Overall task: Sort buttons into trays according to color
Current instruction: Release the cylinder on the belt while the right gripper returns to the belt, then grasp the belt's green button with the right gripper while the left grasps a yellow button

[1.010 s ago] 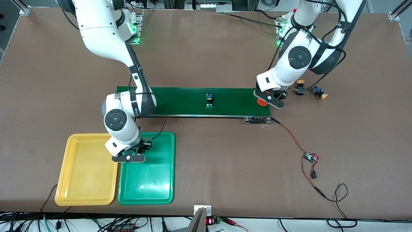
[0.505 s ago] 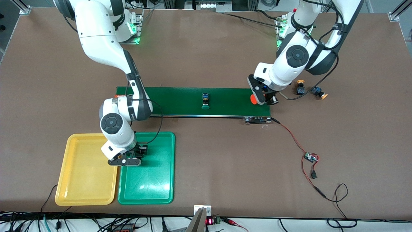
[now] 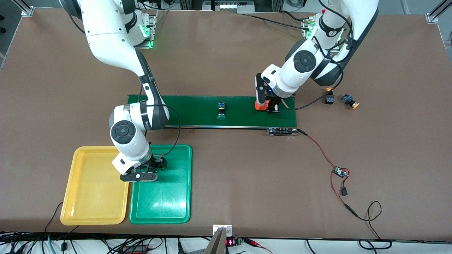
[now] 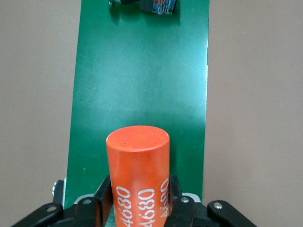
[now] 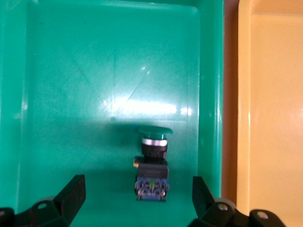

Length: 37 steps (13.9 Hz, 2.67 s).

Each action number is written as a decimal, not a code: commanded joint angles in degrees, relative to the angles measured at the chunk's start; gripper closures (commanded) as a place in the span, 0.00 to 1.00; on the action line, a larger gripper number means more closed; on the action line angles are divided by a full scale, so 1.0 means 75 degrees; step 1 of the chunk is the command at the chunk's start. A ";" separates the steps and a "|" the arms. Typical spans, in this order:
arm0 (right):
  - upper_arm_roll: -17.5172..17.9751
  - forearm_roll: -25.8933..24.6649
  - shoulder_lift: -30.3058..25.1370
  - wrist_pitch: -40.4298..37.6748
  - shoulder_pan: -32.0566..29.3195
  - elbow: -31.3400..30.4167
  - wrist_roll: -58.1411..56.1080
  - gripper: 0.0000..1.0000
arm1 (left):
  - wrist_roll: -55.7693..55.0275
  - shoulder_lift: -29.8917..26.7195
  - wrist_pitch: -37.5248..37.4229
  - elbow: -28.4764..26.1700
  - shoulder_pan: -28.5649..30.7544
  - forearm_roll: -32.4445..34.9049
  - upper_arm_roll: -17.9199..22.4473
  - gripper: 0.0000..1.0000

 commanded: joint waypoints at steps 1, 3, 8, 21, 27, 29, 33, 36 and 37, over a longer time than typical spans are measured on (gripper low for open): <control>0.0042 0.0060 -0.0695 -0.1031 0.0020 -0.0185 -0.0001 0.00 | 0.0163 0.0102 0.0272 0.0011 0.0012 0.0310 0.0025 0.04; 0.0054 0.0072 -0.1105 -0.2039 0.0159 -0.0232 0.0151 0.00 | 0.0199 -0.0002 0.0167 0.0000 0.0035 0.0310 0.0037 0.00; 0.0042 0.0072 -0.2148 -0.2243 0.0944 -0.1448 0.1566 0.00 | -0.0081 -0.0985 -0.1119 0.0163 0.0187 0.0158 0.0785 0.00; 0.0065 0.0072 -0.2690 -0.2208 0.3054 -0.2341 0.3773 0.00 | -0.4380 -0.2160 -0.3780 0.0222 0.0329 -0.0159 0.4254 0.00; 0.0077 0.0072 -0.2128 -0.1868 0.3360 -0.2388 0.3656 0.00 | -0.4735 -0.0979 -0.3748 -0.0317 0.0305 -0.0159 0.4455 0.00; 0.0077 0.0072 -0.1882 -0.1623 0.3372 -0.2388 0.3632 0.00 | -0.4816 -0.0847 -0.3492 -0.0538 0.0317 -0.0612 0.4466 0.00; 0.0077 0.0072 -0.1553 -0.1387 0.3278 -0.2400 0.3433 0.22 | -0.5191 -0.0835 -0.2310 -0.1381 0.0317 -0.0921 0.4502 0.00; 0.0077 0.0084 -0.1611 -0.1527 0.3278 -0.2365 0.3526 0.77 | -0.5204 -0.0835 -0.1511 -0.1991 0.0282 -0.0909 0.4490 0.00; 0.0066 0.0084 -0.1611 -0.1562 0.3266 -0.2341 0.3526 0.82 | -0.5215 -0.0800 -0.1382 -0.2132 0.0247 -0.0909 0.4467 0.00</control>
